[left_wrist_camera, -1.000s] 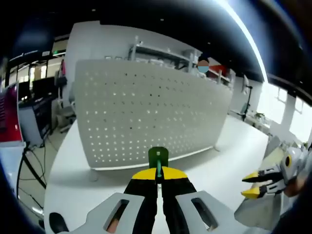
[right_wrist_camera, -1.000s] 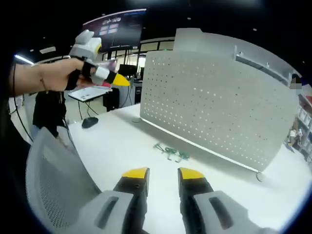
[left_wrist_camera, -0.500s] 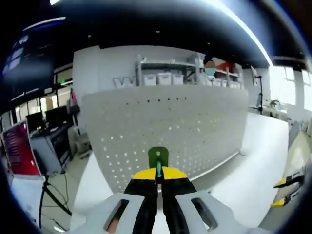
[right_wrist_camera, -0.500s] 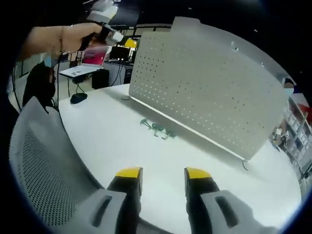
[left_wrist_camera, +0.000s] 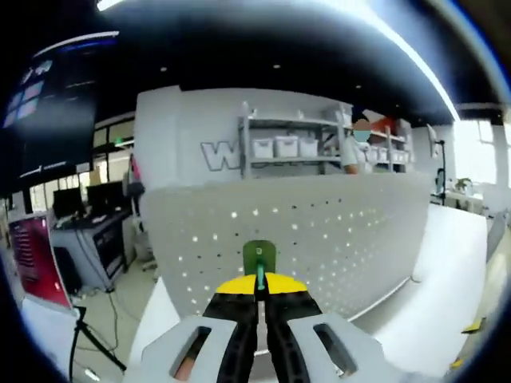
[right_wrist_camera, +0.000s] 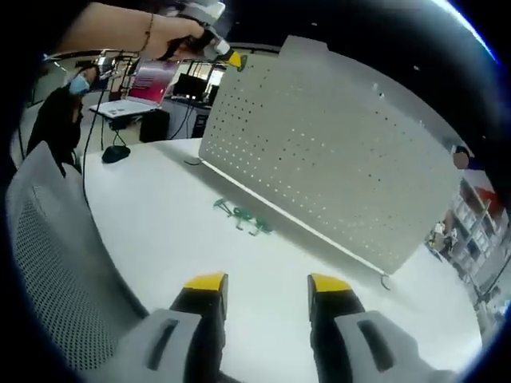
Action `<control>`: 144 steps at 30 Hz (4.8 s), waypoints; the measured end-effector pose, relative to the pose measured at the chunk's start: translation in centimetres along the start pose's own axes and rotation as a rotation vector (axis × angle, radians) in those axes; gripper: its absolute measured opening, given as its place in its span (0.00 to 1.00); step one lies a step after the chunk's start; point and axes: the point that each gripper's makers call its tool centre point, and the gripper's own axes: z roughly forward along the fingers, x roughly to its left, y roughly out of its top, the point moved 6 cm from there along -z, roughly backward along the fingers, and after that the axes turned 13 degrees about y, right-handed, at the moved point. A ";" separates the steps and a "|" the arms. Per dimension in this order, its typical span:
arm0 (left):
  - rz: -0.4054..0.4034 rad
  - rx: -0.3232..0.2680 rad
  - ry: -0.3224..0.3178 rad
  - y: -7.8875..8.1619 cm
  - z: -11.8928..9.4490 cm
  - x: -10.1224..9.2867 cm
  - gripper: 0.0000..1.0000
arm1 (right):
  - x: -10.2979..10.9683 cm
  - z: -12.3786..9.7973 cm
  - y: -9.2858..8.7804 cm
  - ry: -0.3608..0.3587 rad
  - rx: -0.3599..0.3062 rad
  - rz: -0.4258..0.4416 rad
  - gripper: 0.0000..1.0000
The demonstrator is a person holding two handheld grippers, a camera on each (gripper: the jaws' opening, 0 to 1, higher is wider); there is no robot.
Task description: Insert the hook assembly into the mounting plate slot until the hook locks in place.
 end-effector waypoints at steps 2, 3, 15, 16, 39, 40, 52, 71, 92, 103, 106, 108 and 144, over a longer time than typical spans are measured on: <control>-0.023 -0.010 0.007 0.6 0.7 -0.1 0.01 | 0.0 -0.2 0.1 -0.013 -0.009 -0.013 0.35; -0.024 -0.011 0.011 0.8 1.0 -0.1 0.01 | 0.0 -0.2 0.1 -0.010 -0.011 -0.007 0.36; -0.015 0.009 0.067 2.0 5.3 0.5 0.01 | 0.1 0.0 0.0 0.001 -0.007 -0.008 0.36; -0.018 0.013 0.065 1.9 5.4 0.5 0.01 | 0.1 0.0 0.0 0.002 -0.007 -0.006 0.35; -0.083 0.108 0.031 1.3 7.1 0.6 0.01 | 0.0 0.0 -0.2 -0.002 -0.005 -0.002 0.33; -0.079 0.111 0.033 1.3 7.1 0.6 0.01 | 0.0 0.0 -0.2 -0.001 -0.005 -0.002 0.33; 0.104 0.225 0.019 1.7 8.0 0.3 0.01 | 0.2 0.1 -0.3 0.011 0.006 -0.001 0.32; -0.043 0.252 -0.013 1.5 8.0 0.1 0.02 | 0.1 0.0 -0.5 0.006 0.016 0.001 0.32; -0.080 0.286 -0.028 0.4 8.1 1.2 0.33 | 0.1 0.1 -0.5 0.005 0.026 -0.009 0.33; -0.122 0.276 -0.018 0.2 6.4 1.7 0.55 | 0.3 0.2 -0.6 0.012 0.040 -0.016 0.34; -0.127 0.278 -0.018 0.1 6.0 1.8 0.64 | 0.2 0.3 -0.6 0.010 0.043 -0.015 0.34; -0.095 0.224 -0.035 0.3 5.7 1.8 0.73 | 0.2 0.3 -0.7 0.010 0.044 -0.016 0.34; -0.127 0.391 -0.319 -11.1 -10.6 -3.0 1.00 | 0.1 0.3 -0.5 0.001 0.045 -0.028 0.34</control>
